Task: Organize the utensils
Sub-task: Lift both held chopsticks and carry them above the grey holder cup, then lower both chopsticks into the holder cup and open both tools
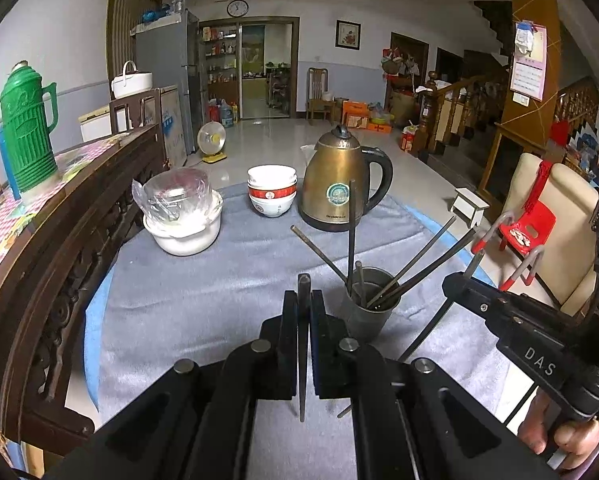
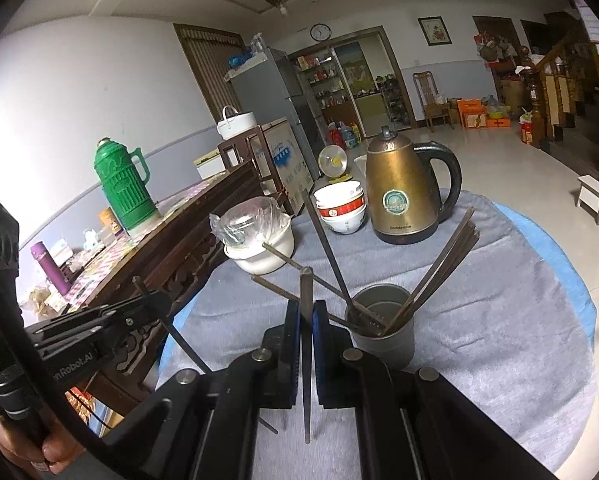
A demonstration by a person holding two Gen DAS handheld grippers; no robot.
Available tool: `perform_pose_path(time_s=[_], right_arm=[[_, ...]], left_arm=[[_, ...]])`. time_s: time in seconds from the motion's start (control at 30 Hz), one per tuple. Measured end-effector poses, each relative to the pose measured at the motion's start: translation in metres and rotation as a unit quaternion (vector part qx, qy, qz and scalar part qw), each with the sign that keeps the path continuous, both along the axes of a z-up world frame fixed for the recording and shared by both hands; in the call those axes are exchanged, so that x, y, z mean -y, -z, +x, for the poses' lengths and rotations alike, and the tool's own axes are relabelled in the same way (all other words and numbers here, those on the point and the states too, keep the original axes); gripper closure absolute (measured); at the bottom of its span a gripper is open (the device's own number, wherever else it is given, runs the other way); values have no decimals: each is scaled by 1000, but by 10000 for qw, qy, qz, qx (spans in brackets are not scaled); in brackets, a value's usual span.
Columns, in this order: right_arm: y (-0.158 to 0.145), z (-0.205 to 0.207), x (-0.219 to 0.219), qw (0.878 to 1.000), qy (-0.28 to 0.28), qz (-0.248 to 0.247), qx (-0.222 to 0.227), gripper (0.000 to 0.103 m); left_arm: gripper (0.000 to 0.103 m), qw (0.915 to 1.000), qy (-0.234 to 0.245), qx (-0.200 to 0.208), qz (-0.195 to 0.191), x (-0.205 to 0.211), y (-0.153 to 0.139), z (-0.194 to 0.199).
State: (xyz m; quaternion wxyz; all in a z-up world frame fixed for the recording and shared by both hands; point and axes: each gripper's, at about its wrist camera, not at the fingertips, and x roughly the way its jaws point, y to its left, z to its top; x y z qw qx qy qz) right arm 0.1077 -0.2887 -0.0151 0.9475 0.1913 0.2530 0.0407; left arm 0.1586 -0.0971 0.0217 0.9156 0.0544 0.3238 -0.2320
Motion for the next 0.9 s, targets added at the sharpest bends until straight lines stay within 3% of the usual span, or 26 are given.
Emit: perform_pose_path(time_s=[0.27, 0.9], right_arm=[[-4, -7, 7, 9999, 68, 63, 67, 97], [-38, -21, 31, 9982, 404, -146, 421, 97]], left_arm=[[98, 9999, -28, -4, -139, -8, -7, -2], [98, 9968, 526, 178, -571, 7, -60, -7]])
